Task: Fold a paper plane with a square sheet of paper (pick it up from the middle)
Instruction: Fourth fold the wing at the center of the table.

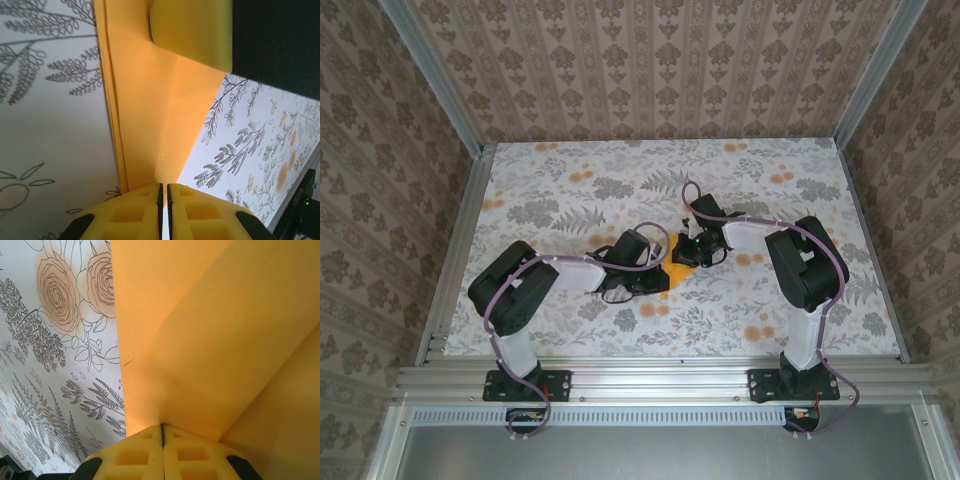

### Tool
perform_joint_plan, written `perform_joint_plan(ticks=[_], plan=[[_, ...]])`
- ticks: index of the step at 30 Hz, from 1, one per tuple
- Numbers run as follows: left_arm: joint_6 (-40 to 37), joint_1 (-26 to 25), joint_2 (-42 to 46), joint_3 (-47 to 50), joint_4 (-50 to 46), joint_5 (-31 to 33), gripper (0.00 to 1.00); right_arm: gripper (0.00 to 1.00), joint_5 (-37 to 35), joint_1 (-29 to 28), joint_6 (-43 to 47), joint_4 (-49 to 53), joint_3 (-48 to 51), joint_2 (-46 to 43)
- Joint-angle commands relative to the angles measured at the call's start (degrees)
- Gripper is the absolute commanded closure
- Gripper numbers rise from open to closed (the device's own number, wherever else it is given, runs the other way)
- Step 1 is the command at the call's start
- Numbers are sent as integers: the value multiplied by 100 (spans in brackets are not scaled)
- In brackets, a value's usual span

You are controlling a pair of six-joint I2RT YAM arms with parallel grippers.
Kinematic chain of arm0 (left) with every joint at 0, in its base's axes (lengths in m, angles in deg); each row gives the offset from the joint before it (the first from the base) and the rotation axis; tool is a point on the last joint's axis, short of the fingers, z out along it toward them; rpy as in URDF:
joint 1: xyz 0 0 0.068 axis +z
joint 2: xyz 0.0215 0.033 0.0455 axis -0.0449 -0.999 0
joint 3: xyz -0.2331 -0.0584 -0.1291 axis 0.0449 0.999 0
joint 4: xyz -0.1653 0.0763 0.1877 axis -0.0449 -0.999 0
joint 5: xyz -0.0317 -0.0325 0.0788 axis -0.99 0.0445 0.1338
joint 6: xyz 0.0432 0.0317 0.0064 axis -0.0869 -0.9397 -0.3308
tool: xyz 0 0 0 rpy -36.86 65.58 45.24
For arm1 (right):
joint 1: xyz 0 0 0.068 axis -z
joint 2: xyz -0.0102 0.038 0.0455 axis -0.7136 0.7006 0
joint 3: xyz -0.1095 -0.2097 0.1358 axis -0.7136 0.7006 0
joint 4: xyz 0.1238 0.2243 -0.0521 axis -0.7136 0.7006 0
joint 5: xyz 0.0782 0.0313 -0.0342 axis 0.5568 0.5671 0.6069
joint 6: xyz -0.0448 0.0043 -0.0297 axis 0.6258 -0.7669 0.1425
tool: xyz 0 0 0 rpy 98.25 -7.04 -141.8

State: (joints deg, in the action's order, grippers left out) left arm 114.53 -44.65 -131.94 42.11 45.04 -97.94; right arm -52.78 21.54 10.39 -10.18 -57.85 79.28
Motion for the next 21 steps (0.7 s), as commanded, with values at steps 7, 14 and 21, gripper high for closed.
perform_joint_plan(ticks=[7,14,21], plan=[[-412,-248,251,242,-868,-151,89,93,-630,-23,-61,446,215,506],[-645,-343,478,126,-1381,-57,91,93,-723,-18,-62,504,194,508],[-495,-225,944,-11,-1219,300,91,93,-737,-9,-74,487,212,490]])
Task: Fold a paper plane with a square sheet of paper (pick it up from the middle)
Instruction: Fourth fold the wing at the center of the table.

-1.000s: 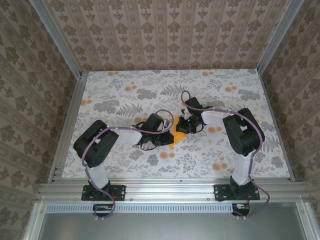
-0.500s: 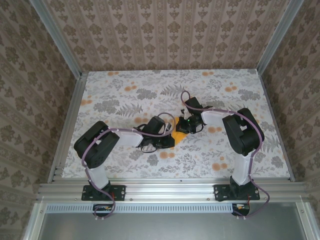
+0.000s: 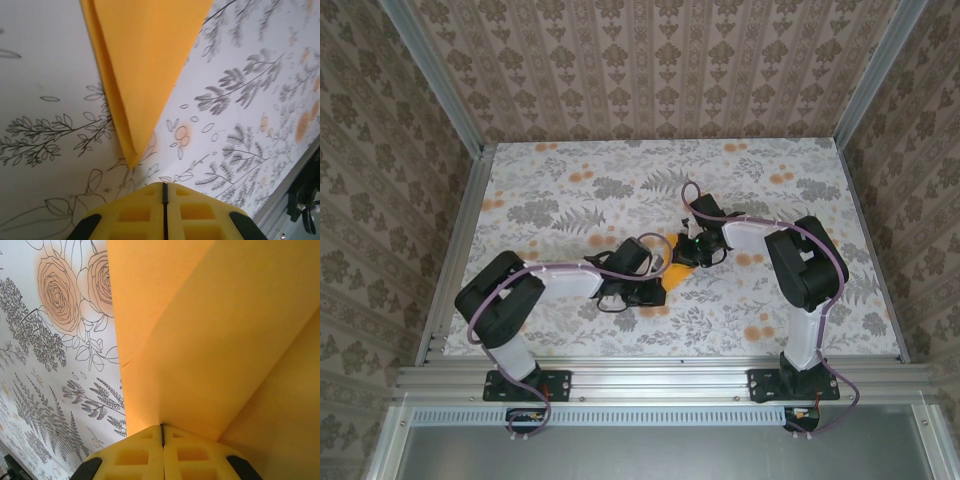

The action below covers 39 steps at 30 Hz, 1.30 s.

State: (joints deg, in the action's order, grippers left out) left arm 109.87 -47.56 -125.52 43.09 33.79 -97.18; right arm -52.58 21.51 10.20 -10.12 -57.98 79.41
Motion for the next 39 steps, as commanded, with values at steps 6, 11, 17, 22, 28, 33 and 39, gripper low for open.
perform_joint_plan(ticks=[6,11,17,22,28,33,39], plan=[[293,301,92,-283,378,526,92,93,-747,-8,-82,452,231,531],[347,298,-377,-497,584,346,95,93,-731,-7,-91,460,218,540],[377,269,-700,-536,561,278,97,93,-731,-7,-105,485,200,587],[306,235,-688,-445,198,453,99,94,-866,-7,-130,652,150,663],[224,185,-563,-195,-75,555,100,94,-1190,-12,-189,973,37,830],[195,46,-447,23,-129,438,100,94,-1353,-7,-262,1146,-37,962],[12,-159,-329,151,-521,517,100,94,-1426,-10,-310,1190,-51,1020]])
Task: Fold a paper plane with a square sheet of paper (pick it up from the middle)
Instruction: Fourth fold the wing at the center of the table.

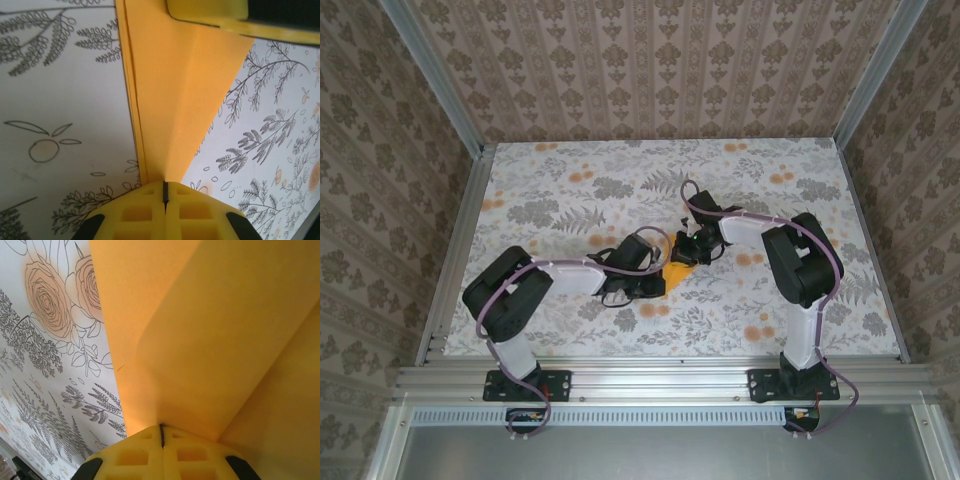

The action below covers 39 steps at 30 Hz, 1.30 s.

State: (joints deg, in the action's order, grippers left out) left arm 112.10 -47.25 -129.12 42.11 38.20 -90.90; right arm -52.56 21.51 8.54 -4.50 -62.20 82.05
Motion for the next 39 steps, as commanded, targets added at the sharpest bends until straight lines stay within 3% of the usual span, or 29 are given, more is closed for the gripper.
perform_joint_plan(ticks=[1,19,23,30,39], plan=[[-251,-218,28,256,-1061,-63,100,94,-1428,-7,-148,627,372,752],[-514,-293,83,253,-1492,-110,100,94,-1498,-10,-183,655,344,744],[-439,-154,474,279,-1429,-186,100,94,-1468,-11,-181,637,353,728],[36,573,1550,421,-677,-208,99,94,-1402,-10,-183,545,374,692],[469,499,553,-124,481,-589,98,94,-1289,-3,-206,453,367,687]])
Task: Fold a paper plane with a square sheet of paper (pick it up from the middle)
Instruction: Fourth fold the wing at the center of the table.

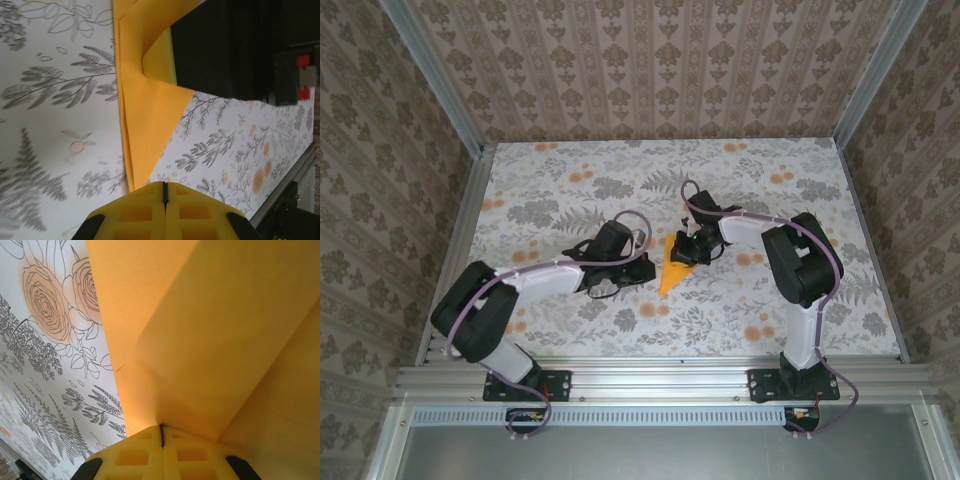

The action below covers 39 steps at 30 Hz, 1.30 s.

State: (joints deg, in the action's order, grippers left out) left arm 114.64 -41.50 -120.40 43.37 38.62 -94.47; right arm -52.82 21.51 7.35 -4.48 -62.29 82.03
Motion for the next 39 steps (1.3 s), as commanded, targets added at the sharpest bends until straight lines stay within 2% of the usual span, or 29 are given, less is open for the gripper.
perform_joint_plan(ticks=[1,8,18,27,32,39], plan=[[215,-112,-461,-364,448,-238,98,94,-1247,0,-98,450,353,684],[356,-250,-1256,-695,688,-285,99,94,-1208,23,-83,459,329,654],[250,-242,-1614,-514,286,115,100,93,-958,72,-26,196,410,408],[357,-242,-1682,-108,385,191,100,90,95,82,23,-605,697,-531],[383,-242,-1688,-24,491,208,100,92,353,14,-74,-925,1128,-471],[383,-242,-1750,15,584,182,100,93,1116,13,-284,-1813,1411,-470]])
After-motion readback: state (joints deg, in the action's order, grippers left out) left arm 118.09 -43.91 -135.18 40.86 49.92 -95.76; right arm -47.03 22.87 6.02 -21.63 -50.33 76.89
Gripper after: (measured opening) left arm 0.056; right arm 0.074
